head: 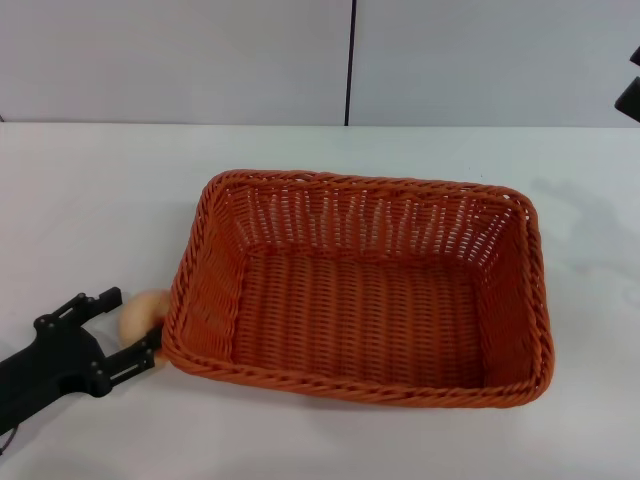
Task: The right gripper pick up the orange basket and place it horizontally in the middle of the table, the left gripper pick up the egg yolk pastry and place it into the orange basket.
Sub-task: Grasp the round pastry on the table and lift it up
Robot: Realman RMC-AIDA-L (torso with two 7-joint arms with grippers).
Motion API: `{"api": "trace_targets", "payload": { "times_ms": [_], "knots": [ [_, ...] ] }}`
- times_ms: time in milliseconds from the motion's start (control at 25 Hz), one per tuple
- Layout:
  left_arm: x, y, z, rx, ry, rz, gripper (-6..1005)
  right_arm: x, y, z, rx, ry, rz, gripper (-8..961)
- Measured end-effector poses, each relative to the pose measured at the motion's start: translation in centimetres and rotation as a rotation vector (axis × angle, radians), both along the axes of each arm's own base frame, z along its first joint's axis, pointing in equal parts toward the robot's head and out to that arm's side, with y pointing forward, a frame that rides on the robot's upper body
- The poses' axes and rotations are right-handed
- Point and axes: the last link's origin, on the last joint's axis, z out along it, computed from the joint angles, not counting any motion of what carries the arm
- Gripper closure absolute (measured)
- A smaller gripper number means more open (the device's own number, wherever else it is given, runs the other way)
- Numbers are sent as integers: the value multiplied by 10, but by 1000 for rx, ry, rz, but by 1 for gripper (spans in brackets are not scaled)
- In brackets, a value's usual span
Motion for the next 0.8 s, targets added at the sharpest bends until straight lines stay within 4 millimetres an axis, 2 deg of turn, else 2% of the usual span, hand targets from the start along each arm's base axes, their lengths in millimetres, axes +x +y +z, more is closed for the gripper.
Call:
{"api": "trace_targets", "payload": {
  "times_ms": [400, 600, 800],
  "knots": [
    [3, 4, -5, 15, -8, 3, 180, 3, 1, 0, 3, 12, -21, 231],
    [1, 4, -4, 46, -14, 21, 370, 5, 1, -1, -2, 18, -28, 231],
    [0, 5, 14, 151, -69, 41, 560, 6, 0, -1, 0, 21, -33, 230]
  ]
}}
